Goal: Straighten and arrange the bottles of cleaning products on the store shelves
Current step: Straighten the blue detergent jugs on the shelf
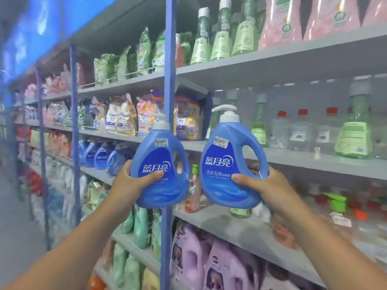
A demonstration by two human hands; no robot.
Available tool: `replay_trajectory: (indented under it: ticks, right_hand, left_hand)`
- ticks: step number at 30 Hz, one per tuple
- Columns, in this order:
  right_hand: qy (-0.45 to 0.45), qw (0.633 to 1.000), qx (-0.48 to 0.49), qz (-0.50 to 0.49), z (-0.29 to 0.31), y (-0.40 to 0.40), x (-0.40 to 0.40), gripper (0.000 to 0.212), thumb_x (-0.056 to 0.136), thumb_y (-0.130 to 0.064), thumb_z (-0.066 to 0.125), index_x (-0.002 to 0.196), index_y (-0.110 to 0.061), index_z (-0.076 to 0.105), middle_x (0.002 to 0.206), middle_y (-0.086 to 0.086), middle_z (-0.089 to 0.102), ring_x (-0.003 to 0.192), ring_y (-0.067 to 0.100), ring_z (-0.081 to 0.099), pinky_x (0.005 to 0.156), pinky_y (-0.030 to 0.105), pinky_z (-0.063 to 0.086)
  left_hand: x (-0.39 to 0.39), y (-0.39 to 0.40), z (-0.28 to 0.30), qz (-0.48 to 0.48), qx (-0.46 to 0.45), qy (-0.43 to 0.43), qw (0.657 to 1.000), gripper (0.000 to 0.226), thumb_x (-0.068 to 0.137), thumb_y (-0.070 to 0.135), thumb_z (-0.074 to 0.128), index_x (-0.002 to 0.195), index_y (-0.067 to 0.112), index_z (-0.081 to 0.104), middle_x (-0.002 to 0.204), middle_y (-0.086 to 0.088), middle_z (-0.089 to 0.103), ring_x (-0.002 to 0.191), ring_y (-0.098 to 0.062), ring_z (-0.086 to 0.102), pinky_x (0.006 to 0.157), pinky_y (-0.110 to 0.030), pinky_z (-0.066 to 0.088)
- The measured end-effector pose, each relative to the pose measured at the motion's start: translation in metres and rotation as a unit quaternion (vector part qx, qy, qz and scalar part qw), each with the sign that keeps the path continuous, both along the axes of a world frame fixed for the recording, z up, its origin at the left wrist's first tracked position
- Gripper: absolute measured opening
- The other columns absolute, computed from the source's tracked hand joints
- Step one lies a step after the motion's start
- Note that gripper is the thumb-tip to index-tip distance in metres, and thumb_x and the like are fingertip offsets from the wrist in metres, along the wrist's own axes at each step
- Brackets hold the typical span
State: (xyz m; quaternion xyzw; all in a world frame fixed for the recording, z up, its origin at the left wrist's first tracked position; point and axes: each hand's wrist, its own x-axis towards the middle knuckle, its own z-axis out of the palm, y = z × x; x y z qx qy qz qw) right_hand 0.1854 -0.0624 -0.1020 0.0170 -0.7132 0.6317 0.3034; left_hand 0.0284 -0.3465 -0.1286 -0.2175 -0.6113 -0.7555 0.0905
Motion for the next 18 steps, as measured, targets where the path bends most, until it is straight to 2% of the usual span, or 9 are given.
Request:
replay_trajectory:
  ticks: [2, 5, 8, 11, 14, 16, 18]
  right_hand:
    - [-0.014, 1.0, -0.009, 0.019, -0.017, -0.027, -0.026, 0.044, 0.07, -0.014, 0.092, 0.111, -0.01, 0.074, 0.102, 0.008, 0.081, 0.091, 0.027, 0.079, 0.084, 0.042, 0.063]
    - [-0.035, 0.998, -0.01, 0.043, -0.039, -0.079, -0.073, 0.06, 0.06, -0.022, 0.098, 0.113, -0.011, 0.074, 0.105, 0.007, 0.08, 0.095, 0.029, 0.078, 0.089, 0.046, 0.061]
    - [-0.033, 0.998, -0.011, 0.048, -0.056, -0.135, -0.121, 0.051, 0.06, -0.019, 0.092, 0.108, -0.014, 0.074, 0.101, 0.005, 0.081, 0.092, 0.025, 0.078, 0.083, 0.041, 0.062]
    - [-0.022, 0.999, -0.008, 0.033, -0.076, -0.186, -0.177, 0.044, 0.067, -0.007, 0.094, 0.105, -0.014, 0.074, 0.095, 0.001, 0.081, 0.088, 0.02, 0.079, 0.078, 0.035, 0.064]
    - [-0.025, 1.0, -0.003, 0.002, -0.097, -0.227, -0.237, 0.056, 0.06, -0.018, 0.099, 0.111, -0.015, 0.074, 0.099, -0.001, 0.081, 0.092, 0.02, 0.078, 0.082, 0.039, 0.063]
    - [-0.03, 0.999, -0.021, -0.011, -0.107, -0.245, -0.274, 0.05, 0.065, -0.016, 0.098, 0.11, -0.014, 0.075, 0.099, 0.0, 0.081, 0.092, 0.021, 0.078, 0.082, 0.041, 0.063]
    - [-0.037, 0.998, -0.041, -0.016, -0.112, -0.26, -0.308, 0.048, 0.064, -0.016, 0.097, 0.106, -0.014, 0.076, 0.098, 0.001, 0.081, 0.092, 0.024, 0.078, 0.083, 0.042, 0.062]
  left_hand:
    - [-0.015, -0.032, -0.014, 0.015, -0.013, -0.011, 1.0, 0.082, 0.047, 0.037, 0.101, 0.119, 0.019, 0.066, 0.105, -0.004, 0.079, 0.093, -0.026, 0.077, 0.081, -0.045, 0.062]
    - [-0.044, -0.086, -0.03, 0.04, -0.009, -0.029, 0.999, 0.075, 0.054, 0.028, 0.101, 0.119, 0.019, 0.065, 0.104, -0.003, 0.079, 0.091, -0.024, 0.078, 0.077, -0.042, 0.063]
    - [-0.083, -0.14, -0.042, 0.054, -0.018, -0.031, 0.998, 0.071, 0.057, 0.025, 0.1, 0.118, 0.017, 0.065, 0.103, -0.005, 0.079, 0.091, -0.026, 0.078, 0.081, -0.048, 0.063]
    - [-0.126, -0.193, -0.052, 0.073, -0.011, -0.033, 0.997, 0.058, 0.063, 0.018, 0.095, 0.112, 0.023, 0.065, 0.097, -0.001, 0.079, 0.084, -0.021, 0.078, 0.075, -0.043, 0.063]
    - [-0.169, -0.234, -0.06, 0.085, -0.027, -0.026, 0.996, 0.052, 0.068, 0.014, 0.093, 0.108, 0.028, 0.063, 0.093, 0.006, 0.079, 0.078, -0.014, 0.077, 0.069, -0.037, 0.061]
    - [-0.202, -0.256, -0.062, 0.089, -0.04, -0.03, 0.995, 0.05, 0.069, 0.015, 0.093, 0.106, 0.029, 0.062, 0.09, 0.01, 0.078, 0.078, -0.013, 0.077, 0.069, -0.036, 0.061]
    - [-0.238, -0.271, -0.064, 0.092, -0.048, -0.041, 0.994, 0.051, 0.069, 0.016, 0.093, 0.107, 0.03, 0.062, 0.09, 0.011, 0.078, 0.08, -0.014, 0.077, 0.073, -0.041, 0.062]
